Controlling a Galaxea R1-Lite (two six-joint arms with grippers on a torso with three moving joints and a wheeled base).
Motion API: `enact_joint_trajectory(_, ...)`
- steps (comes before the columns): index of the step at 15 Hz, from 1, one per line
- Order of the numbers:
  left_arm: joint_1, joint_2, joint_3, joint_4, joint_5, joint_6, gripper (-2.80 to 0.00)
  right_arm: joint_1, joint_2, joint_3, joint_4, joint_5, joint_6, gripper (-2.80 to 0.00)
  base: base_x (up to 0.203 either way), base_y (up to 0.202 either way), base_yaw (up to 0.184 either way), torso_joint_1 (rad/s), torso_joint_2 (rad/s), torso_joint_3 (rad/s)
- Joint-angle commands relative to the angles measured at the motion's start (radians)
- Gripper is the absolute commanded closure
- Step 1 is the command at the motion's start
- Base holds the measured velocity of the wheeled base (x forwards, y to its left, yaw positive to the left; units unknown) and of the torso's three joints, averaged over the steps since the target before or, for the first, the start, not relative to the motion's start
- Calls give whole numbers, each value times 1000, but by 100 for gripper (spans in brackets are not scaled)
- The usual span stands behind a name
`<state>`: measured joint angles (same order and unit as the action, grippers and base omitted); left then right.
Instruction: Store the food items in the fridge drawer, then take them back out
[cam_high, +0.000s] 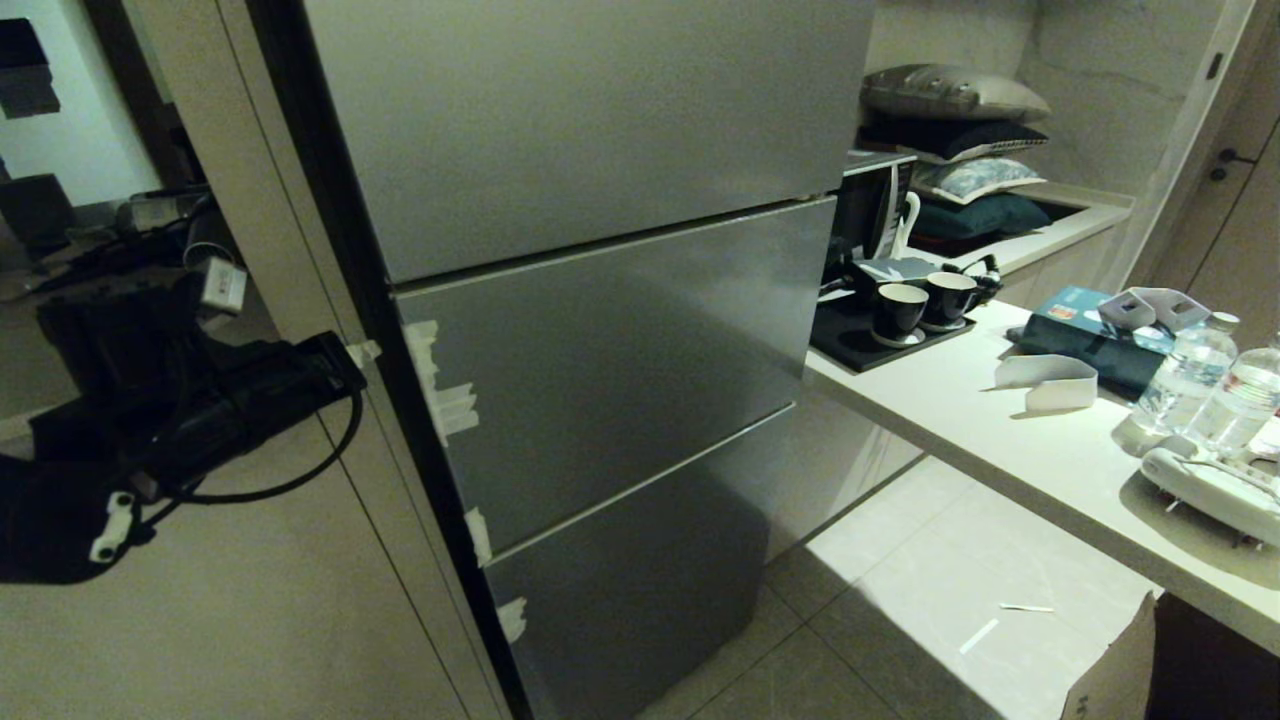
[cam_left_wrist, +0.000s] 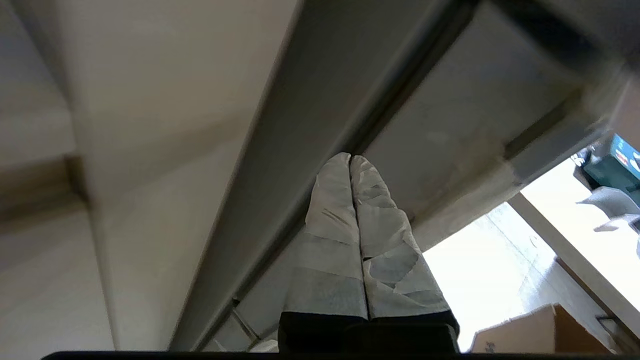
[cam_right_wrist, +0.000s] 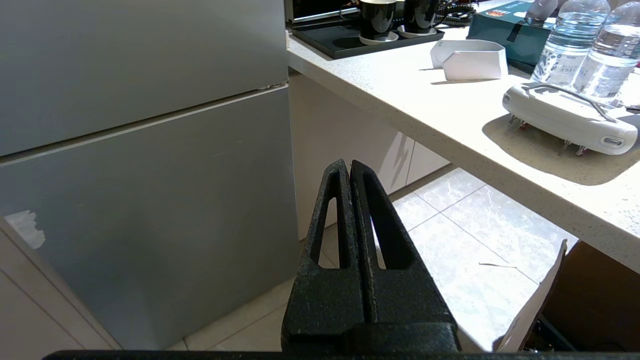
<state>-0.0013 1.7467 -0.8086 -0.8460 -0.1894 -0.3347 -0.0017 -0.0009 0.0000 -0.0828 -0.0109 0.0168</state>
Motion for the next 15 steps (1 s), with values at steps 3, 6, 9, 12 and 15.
enact_joint_trajectory(3, -7, 52, -19, -72, -1, -27, 0, 0, -1, 31, 0, 0, 0, 0, 0, 0, 0, 0, 0, 0)
enact_joint_trajectory(6, -13, 71, -40, -77, -1, -32, 0, 0, -1, 31, -2, 0, 0, 0, 0, 0, 0, 0, 0, 0)
enact_joint_trajectory(9, -16, 70, -44, -77, -1, -32, 0, 0, -1, 31, 0, 0, 0, 0, 0, 0, 0, 0, 0, 0)
enact_joint_trajectory(12, -31, 68, -44, -77, -1, -32, 0, 0, -1, 32, 0, 0, 0, 0, 0, 0, 0, 0, 0, 0)
enact_joint_trajectory(15, -63, 65, -44, -77, 2, -30, 0, 0, -1, 31, 0, 0, 0, 0, 0, 0, 0, 0, 0, 0)
